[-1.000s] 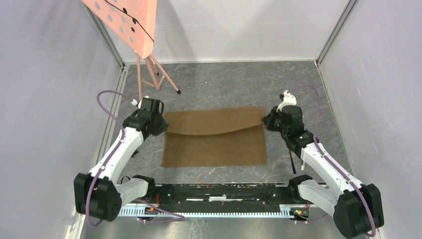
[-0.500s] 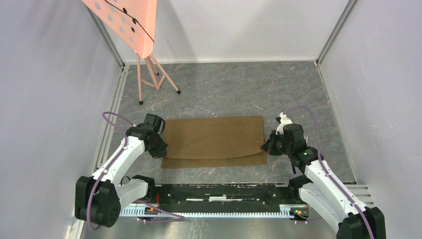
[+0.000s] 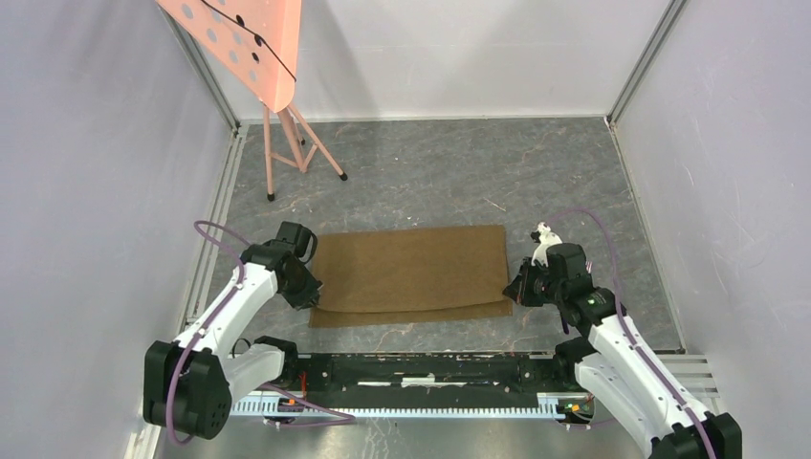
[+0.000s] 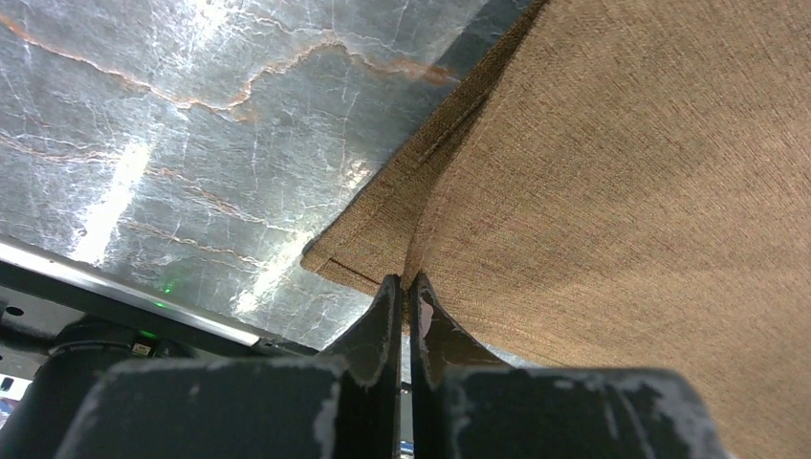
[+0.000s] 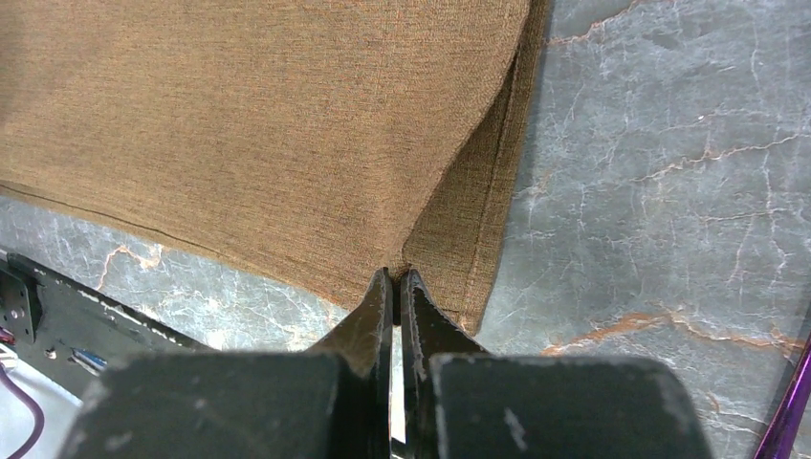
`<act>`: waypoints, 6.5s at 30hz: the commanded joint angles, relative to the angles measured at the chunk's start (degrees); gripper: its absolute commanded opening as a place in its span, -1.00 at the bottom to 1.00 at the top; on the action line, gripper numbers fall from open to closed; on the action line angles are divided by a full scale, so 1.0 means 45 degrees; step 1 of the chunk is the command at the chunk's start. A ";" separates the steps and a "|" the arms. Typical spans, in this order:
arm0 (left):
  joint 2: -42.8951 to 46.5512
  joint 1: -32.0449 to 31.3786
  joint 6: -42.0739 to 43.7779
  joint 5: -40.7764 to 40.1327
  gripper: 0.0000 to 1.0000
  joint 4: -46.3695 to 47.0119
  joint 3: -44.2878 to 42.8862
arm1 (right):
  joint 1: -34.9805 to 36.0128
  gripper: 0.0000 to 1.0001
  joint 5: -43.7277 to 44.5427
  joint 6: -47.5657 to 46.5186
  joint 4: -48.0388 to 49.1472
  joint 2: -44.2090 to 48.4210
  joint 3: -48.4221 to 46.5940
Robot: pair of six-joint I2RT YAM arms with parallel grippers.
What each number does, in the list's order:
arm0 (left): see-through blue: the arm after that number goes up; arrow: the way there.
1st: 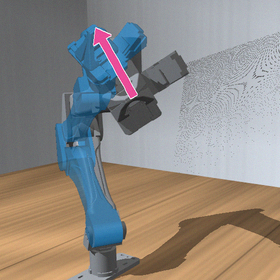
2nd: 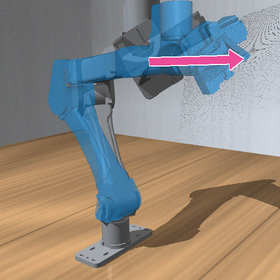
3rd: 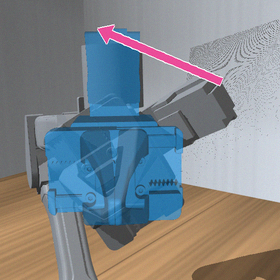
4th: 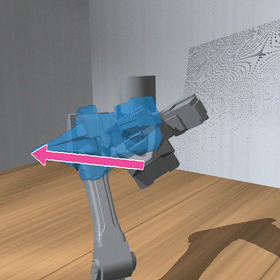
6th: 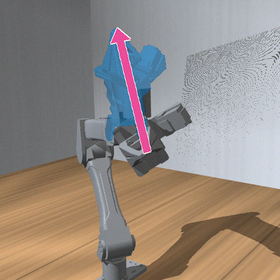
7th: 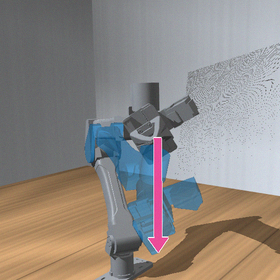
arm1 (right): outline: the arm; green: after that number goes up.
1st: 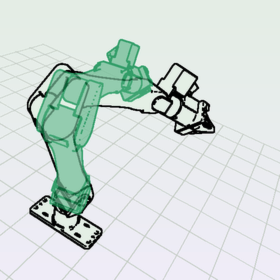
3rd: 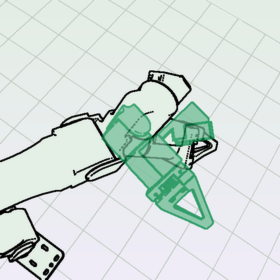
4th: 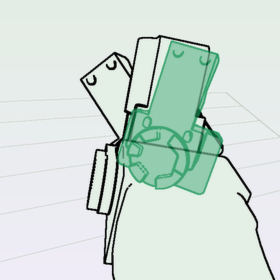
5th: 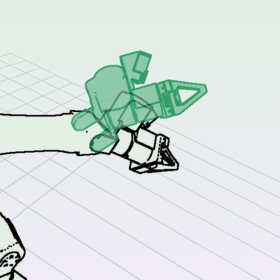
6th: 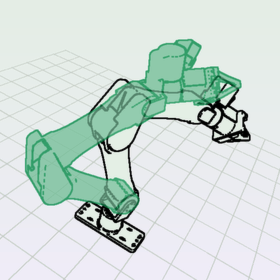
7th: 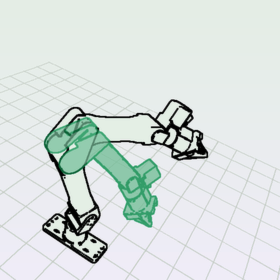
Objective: Fold the napkin into a case and place the utensils inside
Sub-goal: Fold and flatten the napkin at the center of the board, then smooth out the rectangle-folded napkin at the center of the board.
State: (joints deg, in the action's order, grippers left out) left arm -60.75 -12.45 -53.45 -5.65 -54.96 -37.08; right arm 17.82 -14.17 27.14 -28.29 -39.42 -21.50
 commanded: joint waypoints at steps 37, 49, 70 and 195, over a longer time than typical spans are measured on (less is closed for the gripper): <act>-0.0698 0.0070 -0.0856 -0.0474 -0.96 0.0301 -0.0141 | -0.0060 -1.00 0.1052 -0.0527 0.1103 -0.2381 -0.0480; -0.1434 0.0071 -0.0859 -0.0314 -0.95 0.0904 0.0369 | -0.0060 -1.00 0.0909 -0.0389 0.1741 -0.2617 0.0234; -0.0530 0.0067 -0.1030 -0.0194 -0.95 0.0207 0.0305 | -0.0053 -1.00 0.1015 -0.0225 0.2208 -0.2759 0.0300; -0.6426 0.3494 0.0652 0.2525 1.00 1.0875 -0.1443 | -0.1844 0.96 -0.3472 -0.0767 1.0548 -1.4742 -0.6347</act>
State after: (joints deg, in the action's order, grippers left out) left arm -91.22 2.02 -53.06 12.95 0.03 -43.24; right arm 10.26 -37.23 31.53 28.93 -108.03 -47.75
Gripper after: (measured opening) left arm 0.996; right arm 0.979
